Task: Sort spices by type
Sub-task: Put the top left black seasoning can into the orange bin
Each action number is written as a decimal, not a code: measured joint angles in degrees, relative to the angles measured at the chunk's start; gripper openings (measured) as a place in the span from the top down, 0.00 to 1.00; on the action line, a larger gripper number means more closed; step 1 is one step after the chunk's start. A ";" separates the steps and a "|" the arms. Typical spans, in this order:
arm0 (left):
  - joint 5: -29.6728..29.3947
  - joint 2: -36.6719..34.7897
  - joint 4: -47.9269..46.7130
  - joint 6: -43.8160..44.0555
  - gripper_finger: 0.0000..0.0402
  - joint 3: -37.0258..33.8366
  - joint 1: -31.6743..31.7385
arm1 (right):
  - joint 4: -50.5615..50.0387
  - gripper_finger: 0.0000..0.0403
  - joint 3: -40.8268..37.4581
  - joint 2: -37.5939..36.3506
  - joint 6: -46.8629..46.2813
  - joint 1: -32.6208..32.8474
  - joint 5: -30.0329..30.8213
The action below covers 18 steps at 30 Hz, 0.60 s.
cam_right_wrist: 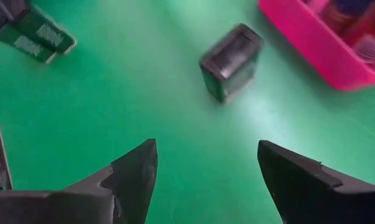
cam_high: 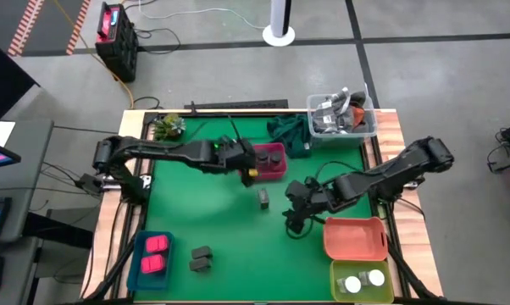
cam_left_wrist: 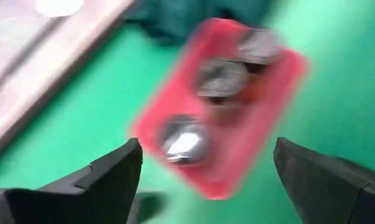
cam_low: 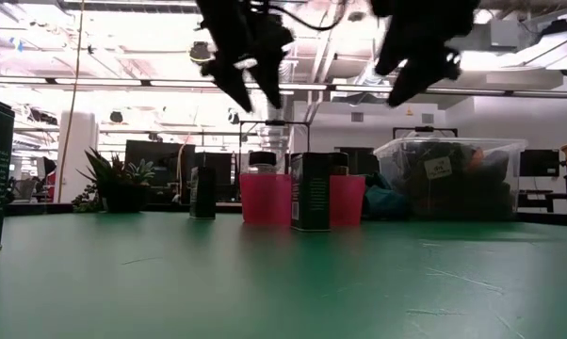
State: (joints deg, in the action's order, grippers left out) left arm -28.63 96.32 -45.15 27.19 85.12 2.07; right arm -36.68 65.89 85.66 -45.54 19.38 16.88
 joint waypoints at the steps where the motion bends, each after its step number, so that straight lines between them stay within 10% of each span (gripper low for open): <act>1: -2.18 -0.89 -1.86 0.58 0.13 0.00 0.69 | 1.44 0.25 0.00 1.31 -0.01 -0.46 -0.04; 18: -6.28 -12.60 -11.74 -9.24 0.13 -0.02 6.84 | -3.25 0.19 17.60 19.69 -2.47 -11.78 -5.20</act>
State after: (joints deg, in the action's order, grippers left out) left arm -34.92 83.71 -56.89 17.95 85.10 8.91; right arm -39.94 83.49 105.35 -48.01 7.60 11.68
